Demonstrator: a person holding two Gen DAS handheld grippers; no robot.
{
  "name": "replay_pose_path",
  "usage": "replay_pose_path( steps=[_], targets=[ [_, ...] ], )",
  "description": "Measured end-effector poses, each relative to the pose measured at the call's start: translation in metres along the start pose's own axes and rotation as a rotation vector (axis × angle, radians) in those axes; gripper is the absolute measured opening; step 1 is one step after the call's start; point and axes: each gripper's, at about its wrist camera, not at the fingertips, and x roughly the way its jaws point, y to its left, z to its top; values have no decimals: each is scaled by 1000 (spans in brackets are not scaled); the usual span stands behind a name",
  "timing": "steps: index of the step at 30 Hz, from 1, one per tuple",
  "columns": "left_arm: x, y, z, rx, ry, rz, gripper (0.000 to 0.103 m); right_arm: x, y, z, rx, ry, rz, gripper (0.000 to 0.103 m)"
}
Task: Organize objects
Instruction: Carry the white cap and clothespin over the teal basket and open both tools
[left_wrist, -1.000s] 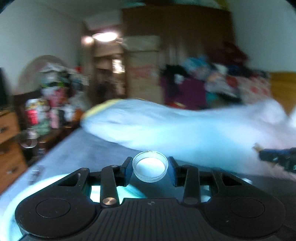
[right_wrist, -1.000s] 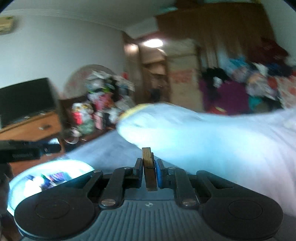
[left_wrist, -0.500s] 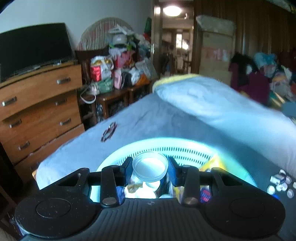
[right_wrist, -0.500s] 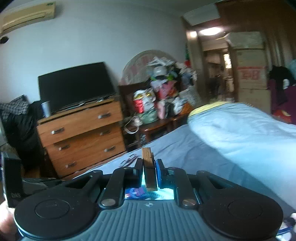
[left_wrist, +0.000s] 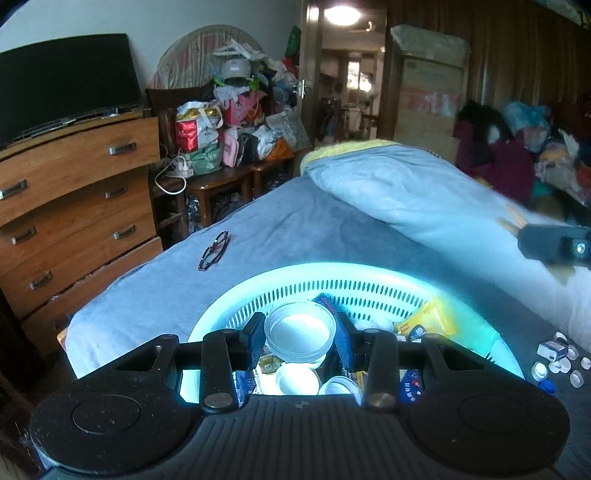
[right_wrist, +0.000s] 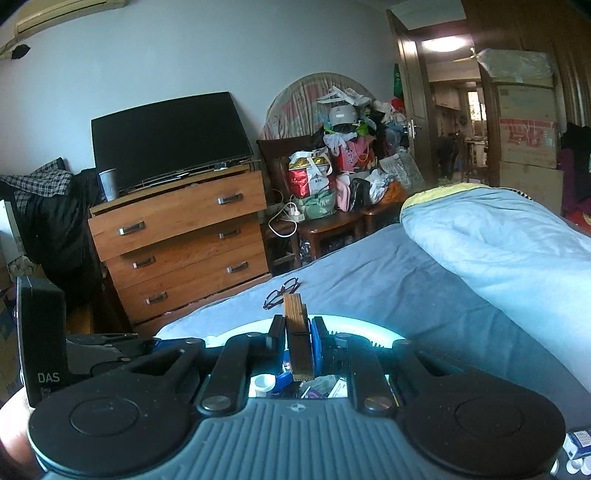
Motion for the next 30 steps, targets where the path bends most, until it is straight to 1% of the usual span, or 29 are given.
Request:
replay_pose_path(
  steps=[13, 30],
  targets=[
    [8, 2, -3, -2, 2, -6, 40, 18, -5, -7, 3, 26, 1, 16],
    [10, 3, -4, 1, 1, -6, 40, 26, -1, -9, -5, 36, 5, 16]
  ],
)
